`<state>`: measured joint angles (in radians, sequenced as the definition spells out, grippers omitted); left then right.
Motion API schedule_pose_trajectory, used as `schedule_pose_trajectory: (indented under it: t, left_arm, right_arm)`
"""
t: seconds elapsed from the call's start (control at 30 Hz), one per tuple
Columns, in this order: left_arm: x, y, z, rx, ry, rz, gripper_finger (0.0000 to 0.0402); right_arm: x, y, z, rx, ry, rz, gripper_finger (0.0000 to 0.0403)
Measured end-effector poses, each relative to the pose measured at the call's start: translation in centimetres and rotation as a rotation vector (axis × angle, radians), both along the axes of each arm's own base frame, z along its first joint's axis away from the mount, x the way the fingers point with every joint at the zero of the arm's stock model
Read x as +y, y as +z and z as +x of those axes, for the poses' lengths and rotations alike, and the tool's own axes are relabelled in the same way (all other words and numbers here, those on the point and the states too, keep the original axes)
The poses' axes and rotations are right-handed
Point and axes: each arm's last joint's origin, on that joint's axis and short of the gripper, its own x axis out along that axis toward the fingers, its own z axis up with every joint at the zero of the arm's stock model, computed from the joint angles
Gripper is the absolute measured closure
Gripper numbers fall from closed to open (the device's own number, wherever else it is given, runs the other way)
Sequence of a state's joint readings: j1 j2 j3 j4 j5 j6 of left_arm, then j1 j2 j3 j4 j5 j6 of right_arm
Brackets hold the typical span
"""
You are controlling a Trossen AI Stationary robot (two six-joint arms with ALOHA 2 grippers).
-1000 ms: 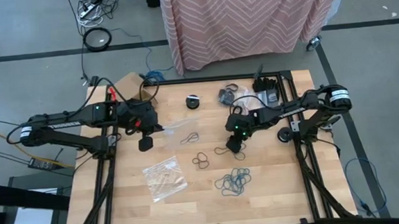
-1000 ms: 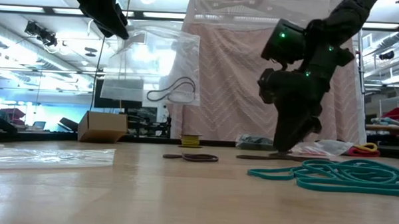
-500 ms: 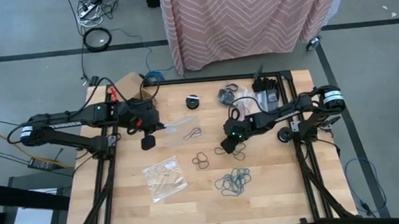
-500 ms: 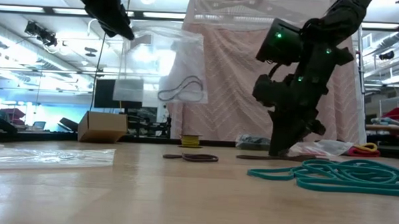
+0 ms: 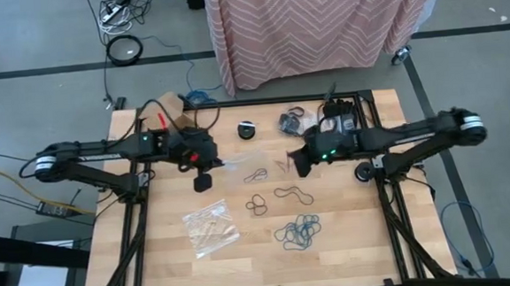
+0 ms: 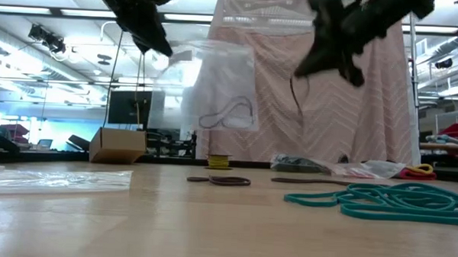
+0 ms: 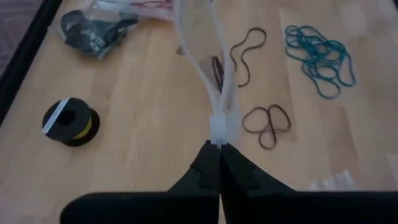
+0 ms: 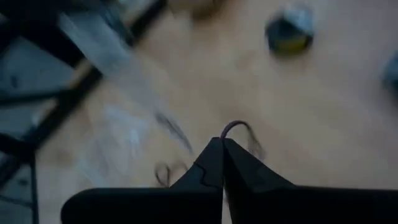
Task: Sort rubber bands
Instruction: Put the violet rubber band into the transparent bag
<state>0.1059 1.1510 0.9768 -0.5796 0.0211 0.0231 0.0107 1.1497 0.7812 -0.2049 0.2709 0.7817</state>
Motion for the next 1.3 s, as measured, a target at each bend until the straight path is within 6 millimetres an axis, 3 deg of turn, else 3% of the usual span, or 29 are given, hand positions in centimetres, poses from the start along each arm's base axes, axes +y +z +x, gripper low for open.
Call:
schedule_pose_trajectory:
  t: [0.33, 0.57, 0.73, 0.97, 1.3]
  left_arm:
    - [0.3, -2.5, 3.0, 0.045, -0.012, -0.017, 0.0401]
    - [0.3, -2.7, 5.1, -0.078, -0.053, -0.051, 0.0401]
    - [0.4, -2.9, 5.9, -0.086, -0.046, -0.063, 0.0401]
    - [0.4, -3.1, 6.0, -0.076, -0.044, -0.067, 0.0401]
    - [0.4, -3.3, 5.8, -0.05, -0.042, -0.07, 0.0401]
  right_arm:
    - [-0.3, 9.6, -0.9, -0.294, -0.022, -0.249, 0.0403]
    - [-0.2, 12.7, 0.9, -0.346, 0.027, -0.342, 0.0403]
    - [-0.1, 13.0, 3.2, -0.337, 0.089, -0.347, 0.0403]
    - [0.4, 11.5, 6.0, -0.336, 0.168, -0.321, 0.0403]
    - [0.8, 10.7, 6.9, -0.316, 0.19, -0.297, 0.0403]
